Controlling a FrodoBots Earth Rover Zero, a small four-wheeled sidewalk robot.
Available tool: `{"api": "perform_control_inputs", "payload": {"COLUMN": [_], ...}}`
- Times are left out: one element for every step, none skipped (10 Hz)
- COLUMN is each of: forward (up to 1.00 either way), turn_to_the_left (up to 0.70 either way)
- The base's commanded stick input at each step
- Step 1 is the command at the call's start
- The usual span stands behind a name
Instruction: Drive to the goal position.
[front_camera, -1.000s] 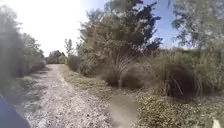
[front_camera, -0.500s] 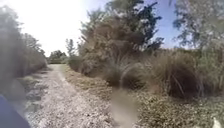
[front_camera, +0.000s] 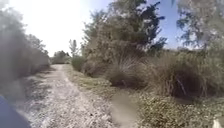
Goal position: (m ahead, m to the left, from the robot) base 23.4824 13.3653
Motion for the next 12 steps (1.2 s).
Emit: {"api": "perform_control_inputs", "payload": {"forward": [0.0,0.0,0.0,0.0,0.0,0.0,0.0,0.0,0.0,0.0,0.0,0.0], "turn_to_the_left": [0.7,0.7,0.7,0.7,0.7,0.7,0.7,0.7,0.7,0.7,0.7,0.7]}}
